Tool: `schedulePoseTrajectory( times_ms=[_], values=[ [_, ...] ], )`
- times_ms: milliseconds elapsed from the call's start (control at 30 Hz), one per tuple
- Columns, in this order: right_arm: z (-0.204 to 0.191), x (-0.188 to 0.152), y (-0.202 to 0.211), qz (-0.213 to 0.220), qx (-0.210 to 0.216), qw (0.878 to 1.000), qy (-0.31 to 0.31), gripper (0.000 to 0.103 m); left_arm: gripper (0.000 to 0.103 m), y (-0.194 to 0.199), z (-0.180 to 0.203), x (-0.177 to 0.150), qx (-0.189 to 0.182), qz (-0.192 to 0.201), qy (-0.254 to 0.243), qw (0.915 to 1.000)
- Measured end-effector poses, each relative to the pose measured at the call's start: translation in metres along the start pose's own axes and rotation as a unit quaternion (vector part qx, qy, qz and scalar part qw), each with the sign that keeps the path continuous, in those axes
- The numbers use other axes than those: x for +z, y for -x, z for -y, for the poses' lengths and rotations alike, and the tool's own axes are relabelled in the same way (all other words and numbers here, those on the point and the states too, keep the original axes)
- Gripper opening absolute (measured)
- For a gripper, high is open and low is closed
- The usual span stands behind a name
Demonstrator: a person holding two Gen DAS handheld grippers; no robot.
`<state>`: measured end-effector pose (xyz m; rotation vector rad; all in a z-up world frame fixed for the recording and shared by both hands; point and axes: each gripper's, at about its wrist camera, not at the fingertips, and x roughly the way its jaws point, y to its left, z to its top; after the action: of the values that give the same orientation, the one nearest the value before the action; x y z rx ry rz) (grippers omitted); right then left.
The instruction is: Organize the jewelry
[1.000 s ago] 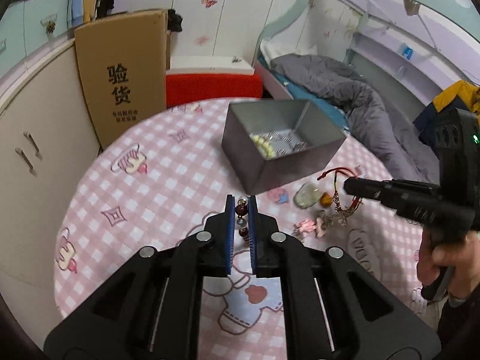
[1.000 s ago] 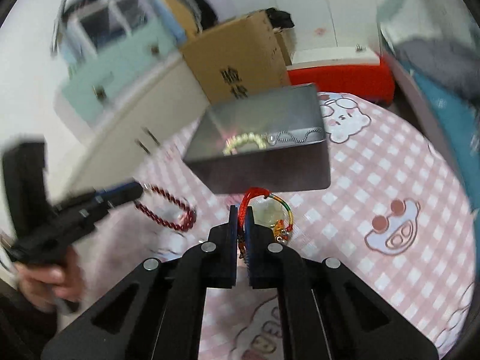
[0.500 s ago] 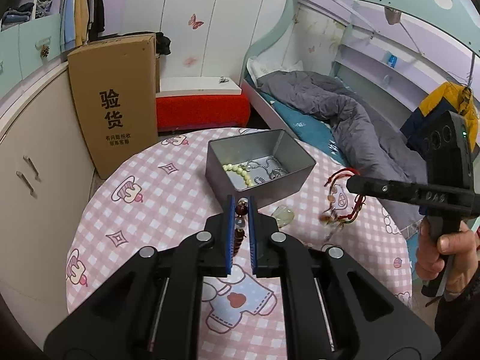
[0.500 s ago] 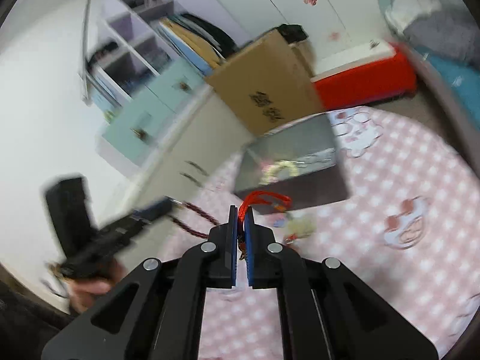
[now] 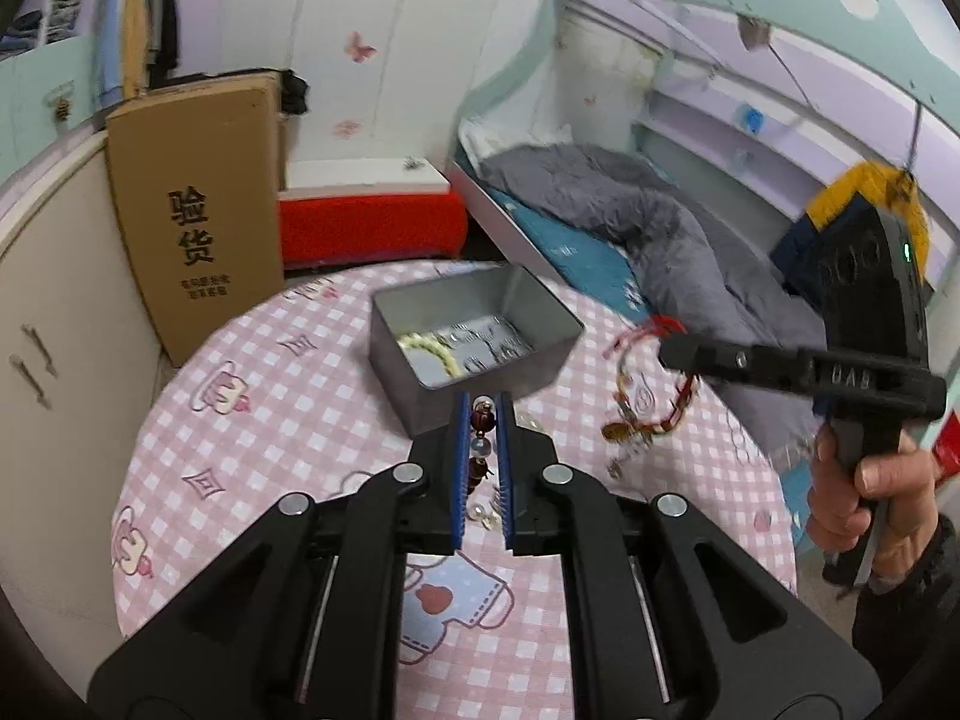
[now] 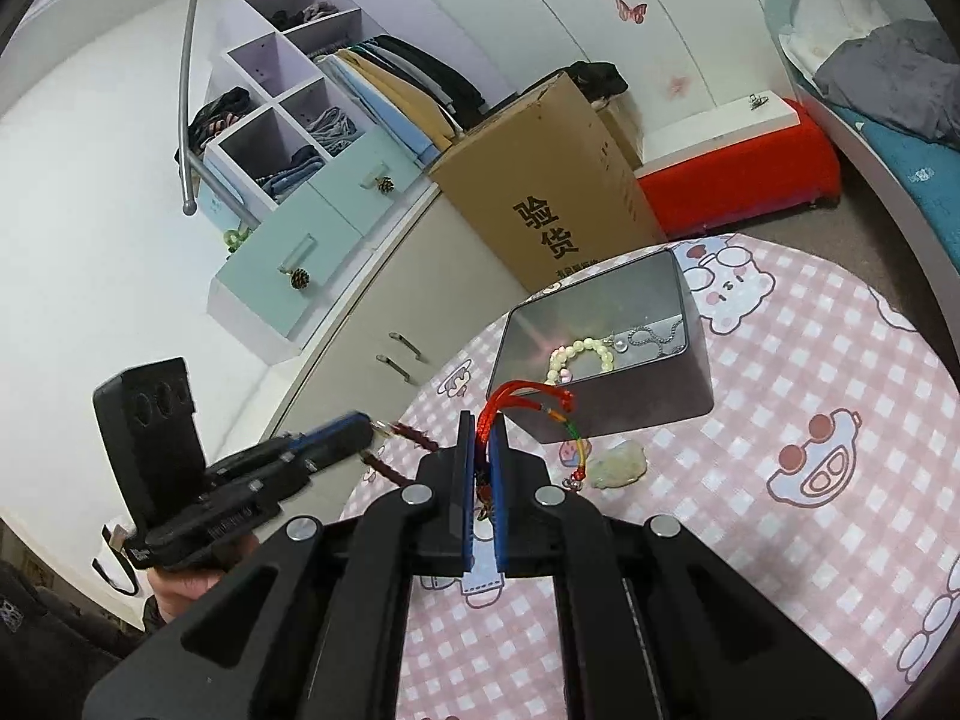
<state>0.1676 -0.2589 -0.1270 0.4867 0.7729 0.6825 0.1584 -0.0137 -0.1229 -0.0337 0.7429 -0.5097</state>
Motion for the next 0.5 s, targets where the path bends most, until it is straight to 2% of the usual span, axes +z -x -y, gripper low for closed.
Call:
schedulePoseTrajectory(
  times_ms=[33,100,133,167,233,333,500],
  values=[
    [-0.001,0.000,0.000,0.000,0.000,1.000,0.001,0.003,0.011,-0.004,0.003,-0.002,0.010,-0.005,-0.012,0.9999],
    [-0.001,0.001,-0.002,0.000,0.001,1.000,0.000,0.003,0.042,-0.009,0.010,-0.006,0.030,-0.001,-0.027,0.9992],
    [-0.002,0.002,-0.002,0.000,0.001,1.000,-0.001,0.003,0.086,-0.008,0.012,-0.008,0.032,0.008,-0.028,0.9990],
    [-0.002,0.002,-0.002,0.001,0.002,1.000,-0.002,0.003,0.093,-0.006,0.013,-0.010,0.032,0.020,-0.024,0.9990],
    [-0.004,0.004,-0.001,0.003,0.006,1.000,-0.003,0.003,0.093,-0.007,0.014,-0.014,0.011,0.024,-0.018,0.9995],
    [-0.010,0.008,0.000,0.007,0.013,1.000,0.001,0.003,0.093,-0.018,0.023,-0.024,0.007,0.020,-0.036,0.9991],
    [-0.021,0.014,0.003,0.011,0.023,1.000,0.011,0.003,0.093,-0.039,0.043,-0.037,-0.049,0.014,-0.056,0.9971]
  ],
)
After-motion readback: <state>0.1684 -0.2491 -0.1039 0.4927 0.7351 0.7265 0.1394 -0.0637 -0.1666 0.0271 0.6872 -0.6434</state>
